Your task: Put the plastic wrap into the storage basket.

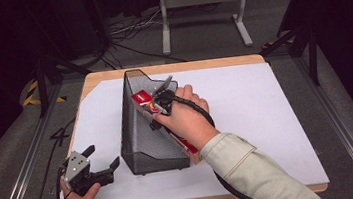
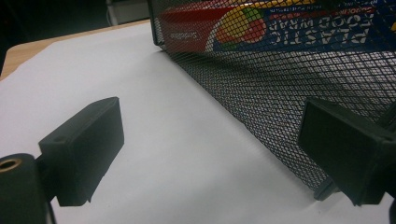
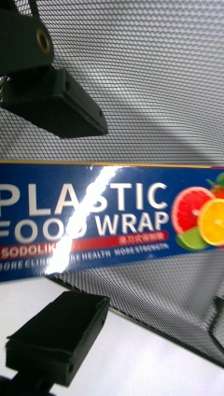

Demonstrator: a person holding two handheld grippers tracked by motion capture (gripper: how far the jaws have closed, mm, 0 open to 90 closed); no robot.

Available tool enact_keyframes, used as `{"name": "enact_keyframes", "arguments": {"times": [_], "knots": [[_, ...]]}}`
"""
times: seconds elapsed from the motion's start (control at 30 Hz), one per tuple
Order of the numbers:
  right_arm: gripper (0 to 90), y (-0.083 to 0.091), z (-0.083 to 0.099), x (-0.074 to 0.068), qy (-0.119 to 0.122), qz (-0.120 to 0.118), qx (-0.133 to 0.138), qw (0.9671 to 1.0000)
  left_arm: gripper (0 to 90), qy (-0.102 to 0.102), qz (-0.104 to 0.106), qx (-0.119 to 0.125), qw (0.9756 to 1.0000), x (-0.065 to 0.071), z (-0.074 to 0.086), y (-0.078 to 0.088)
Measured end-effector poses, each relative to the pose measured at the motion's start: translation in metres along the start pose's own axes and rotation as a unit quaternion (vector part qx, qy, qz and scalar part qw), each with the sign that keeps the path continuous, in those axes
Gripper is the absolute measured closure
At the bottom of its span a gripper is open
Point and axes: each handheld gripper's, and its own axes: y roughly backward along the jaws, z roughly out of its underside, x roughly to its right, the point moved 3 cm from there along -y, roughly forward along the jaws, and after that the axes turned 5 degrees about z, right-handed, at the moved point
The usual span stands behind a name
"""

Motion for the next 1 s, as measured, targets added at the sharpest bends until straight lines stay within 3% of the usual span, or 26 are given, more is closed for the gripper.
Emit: {"name": "enact_keyframes", "arguments": {"times": [0.2, 0.33, 0.37, 0.43, 0.5, 0.8, 0.87, 0.97, 1.0], "knots": [[15.2, 0.02, -0.003, 0.005, 0.011, -0.014, 0.068, 0.9975, 8.1, -0.001, 0.0, 0.0, 1.0, 0.001, 0.0, 0.0], [15.0, 0.03, -0.004, 0.009, 0.014, -0.044, 0.111, 0.9928, 8.1, 0.0, -0.001, 0.004, 1.0, 0.0, -0.001, 0.001], [15.0, 0.03, -0.004, 0.009, 0.014, -0.044, 0.111, 0.9928, 8.1, 0.0, -0.001, 0.004, 1.0, 0.0, -0.001, 0.001], [15.1, 0.038, -0.001, 0.011, 0.018, -0.059, 0.153, 0.9863, 8.1, -0.001, -0.002, 0.004, 1.0, 0.0, -0.001, 0.0], [15.0, 0.042, 0.001, 0.013, 0.025, -0.062, 0.175, 0.9824, 8.1, -0.003, -0.001, 0.003, 1.0, 0.001, -0.001, -0.001], [15.0, 0.051, 0.01, 0.02, 0.045, -0.074, 0.201, 0.9757, 8.1, -0.001, -0.002, 0.005, 1.0, 0.001, -0.002, 0.0], [15.0, 0.054, 0.014, 0.024, 0.052, -0.075, 0.211, 0.9733, 8.1, -0.002, -0.002, 0.005, 1.0, 0.001, -0.001, 0.0], [15.0, 0.057, 0.018, 0.028, 0.055, -0.077, 0.215, 0.9721, 8.1, -0.001, -0.003, 0.005, 1.0, 0.0, -0.001, 0.001], [14.9, 0.06, 0.023, 0.036, 0.06, -0.075, 0.218, 0.9713, 8.1, -0.001, -0.003, 0.004, 1.0, 0.0, -0.001, 0.001]]}}
